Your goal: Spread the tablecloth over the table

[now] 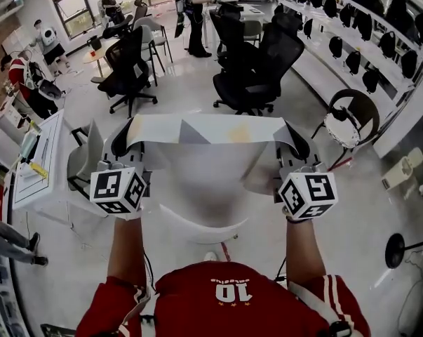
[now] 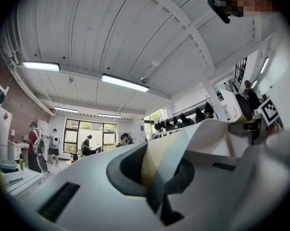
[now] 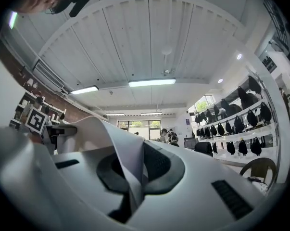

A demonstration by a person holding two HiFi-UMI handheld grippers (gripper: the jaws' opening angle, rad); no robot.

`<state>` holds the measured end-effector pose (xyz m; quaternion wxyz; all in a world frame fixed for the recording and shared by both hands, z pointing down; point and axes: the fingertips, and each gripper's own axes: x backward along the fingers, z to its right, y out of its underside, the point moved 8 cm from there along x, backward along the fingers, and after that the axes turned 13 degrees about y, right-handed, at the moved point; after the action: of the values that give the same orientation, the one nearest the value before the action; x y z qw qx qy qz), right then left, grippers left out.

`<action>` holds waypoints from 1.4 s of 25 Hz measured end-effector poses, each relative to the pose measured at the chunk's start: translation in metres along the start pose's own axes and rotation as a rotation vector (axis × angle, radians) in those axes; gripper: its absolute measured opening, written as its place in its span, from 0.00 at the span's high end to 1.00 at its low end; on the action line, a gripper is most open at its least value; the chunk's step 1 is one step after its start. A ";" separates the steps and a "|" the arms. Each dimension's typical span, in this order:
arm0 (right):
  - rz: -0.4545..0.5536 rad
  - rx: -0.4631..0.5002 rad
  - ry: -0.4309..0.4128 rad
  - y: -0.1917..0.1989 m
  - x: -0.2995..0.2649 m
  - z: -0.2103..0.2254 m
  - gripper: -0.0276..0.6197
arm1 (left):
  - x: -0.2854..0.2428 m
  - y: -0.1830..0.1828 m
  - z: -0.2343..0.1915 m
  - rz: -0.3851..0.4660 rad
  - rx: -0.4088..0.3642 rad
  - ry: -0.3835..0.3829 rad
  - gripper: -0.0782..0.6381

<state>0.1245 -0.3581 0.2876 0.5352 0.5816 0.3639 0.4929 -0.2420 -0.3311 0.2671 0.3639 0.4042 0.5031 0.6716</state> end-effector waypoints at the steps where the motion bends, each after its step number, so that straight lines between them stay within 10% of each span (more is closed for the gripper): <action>1: 0.015 0.002 0.005 -0.002 -0.008 0.000 0.93 | -0.008 -0.002 -0.005 0.007 -0.012 0.006 0.87; 35: 0.004 0.146 -0.020 0.014 -0.133 -0.018 0.93 | -0.107 0.025 -0.108 0.018 -0.075 0.036 0.87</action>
<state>0.0727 -0.4822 0.2759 0.4939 0.6246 0.3923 0.4604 -0.2987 -0.4740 0.2542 0.3639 0.3827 0.4803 0.7004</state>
